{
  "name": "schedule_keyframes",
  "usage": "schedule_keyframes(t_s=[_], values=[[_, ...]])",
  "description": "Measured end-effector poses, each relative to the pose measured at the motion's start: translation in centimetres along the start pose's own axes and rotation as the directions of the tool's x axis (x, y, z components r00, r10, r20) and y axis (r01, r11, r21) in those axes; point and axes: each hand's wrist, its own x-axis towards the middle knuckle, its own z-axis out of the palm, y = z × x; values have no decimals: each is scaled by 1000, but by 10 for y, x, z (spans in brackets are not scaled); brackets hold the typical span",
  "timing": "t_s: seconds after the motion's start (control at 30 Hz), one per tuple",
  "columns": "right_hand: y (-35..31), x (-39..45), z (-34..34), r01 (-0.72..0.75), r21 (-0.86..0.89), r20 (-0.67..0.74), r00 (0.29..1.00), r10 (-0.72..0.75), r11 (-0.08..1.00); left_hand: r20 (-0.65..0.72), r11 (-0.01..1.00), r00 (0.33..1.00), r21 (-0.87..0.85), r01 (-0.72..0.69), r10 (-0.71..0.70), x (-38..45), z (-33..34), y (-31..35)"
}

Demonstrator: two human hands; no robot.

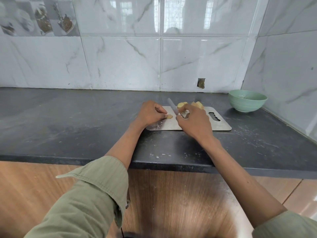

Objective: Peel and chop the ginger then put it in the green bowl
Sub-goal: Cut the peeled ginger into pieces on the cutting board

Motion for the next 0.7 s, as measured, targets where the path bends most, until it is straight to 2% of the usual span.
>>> schedule_keyframes(t_s=[0.23,0.43,0.7], values=[[0,-3,11,55,-65,70,996,-50,996,14,1000,1000,14,-4,3,2,2,-3],[-2,-6,11,120,-228,58,992,-110,966,4,999,1000,31,-14,13,2,1,-2],[-4,-9,7,146,-292,52,989,-137,945,7,999,1000,33,-20,20,4,2,-3]])
